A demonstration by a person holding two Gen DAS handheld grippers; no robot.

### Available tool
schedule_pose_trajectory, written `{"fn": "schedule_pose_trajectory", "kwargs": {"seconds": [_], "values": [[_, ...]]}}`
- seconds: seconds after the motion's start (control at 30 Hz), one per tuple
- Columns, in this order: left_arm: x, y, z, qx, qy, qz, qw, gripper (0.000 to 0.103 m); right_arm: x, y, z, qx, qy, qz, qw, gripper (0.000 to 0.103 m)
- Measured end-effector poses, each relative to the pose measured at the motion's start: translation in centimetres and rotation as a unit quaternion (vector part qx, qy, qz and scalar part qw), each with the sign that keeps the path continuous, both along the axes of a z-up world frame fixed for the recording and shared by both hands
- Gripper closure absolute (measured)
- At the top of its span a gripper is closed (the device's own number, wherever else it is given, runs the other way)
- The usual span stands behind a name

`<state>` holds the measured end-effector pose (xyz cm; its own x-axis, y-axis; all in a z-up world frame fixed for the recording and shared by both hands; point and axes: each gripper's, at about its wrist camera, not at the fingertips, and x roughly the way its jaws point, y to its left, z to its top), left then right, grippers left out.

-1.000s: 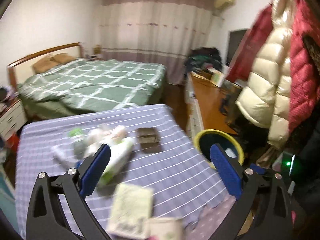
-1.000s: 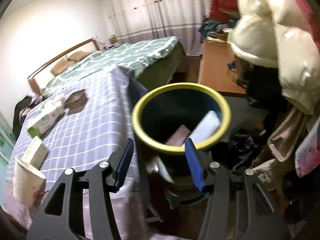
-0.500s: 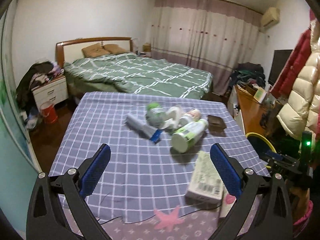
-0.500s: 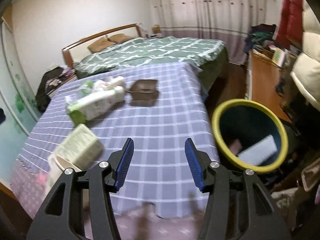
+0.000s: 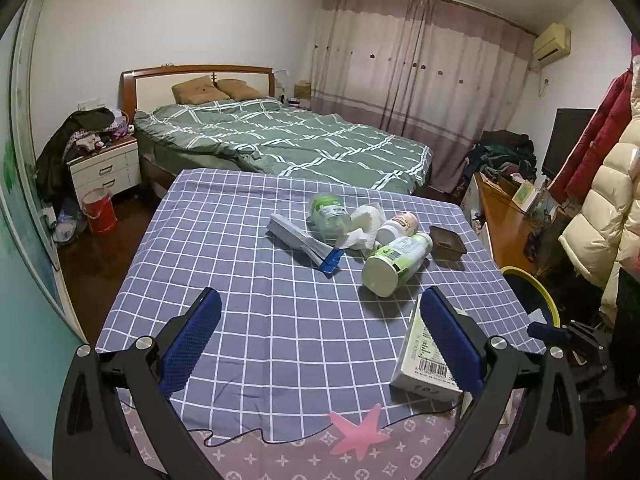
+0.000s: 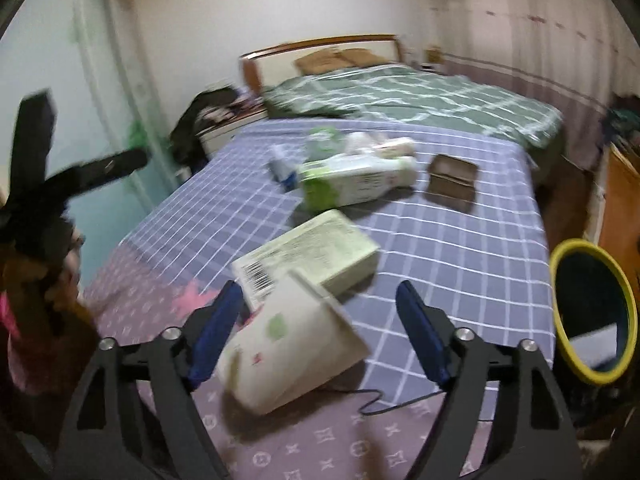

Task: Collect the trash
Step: 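Grasp the white paper cup with the right tool, then carry the paper cup over the yellow bin and open the right tool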

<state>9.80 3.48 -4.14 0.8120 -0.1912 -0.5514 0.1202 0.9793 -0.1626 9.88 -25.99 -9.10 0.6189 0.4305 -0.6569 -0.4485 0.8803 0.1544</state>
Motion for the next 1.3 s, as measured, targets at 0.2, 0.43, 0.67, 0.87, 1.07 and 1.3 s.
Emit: {"fn": "schedule_pose_trajectory", "kwargs": {"seconds": [0.2,0.43,0.67,0.87,1.07,1.3], "values": [[-1.0,-0.3,0.8,0.004,-0.015,-0.001,0.9999,0.005,-0.8,2.3,-0.5,-0.048,-0.004,0.068,0.997,0.013],[-1.9,-0.9,1.5,0.006,-0.021,-0.012,0.9997,0.005,-0.9,3.6,-1.5,-0.105,-0.008,0.122,0.987,0.011],[-1.9,-1.4,1.5,0.006,-0.016,-0.020,0.9997,0.005,-0.3,4.3,-3.3,-0.136,-0.006,0.139,0.981,0.012],[-1.5,-1.3,1.1,0.004,-0.009,-0.021,0.9997,0.005,-0.4,3.3,-3.2,-0.111,-0.009,0.125,0.986,0.018],[-1.0,-1.7,0.4,0.002,0.002,-0.027,0.9996,0.005,-0.7,1.2,-2.5,-0.074,-0.005,0.100,0.992,0.019],[-0.3,-2.8,-0.3,0.004,0.013,-0.037,0.9992,0.005,-0.1,-3.1,-0.6,-0.044,-0.027,0.034,0.998,0.019]]}}
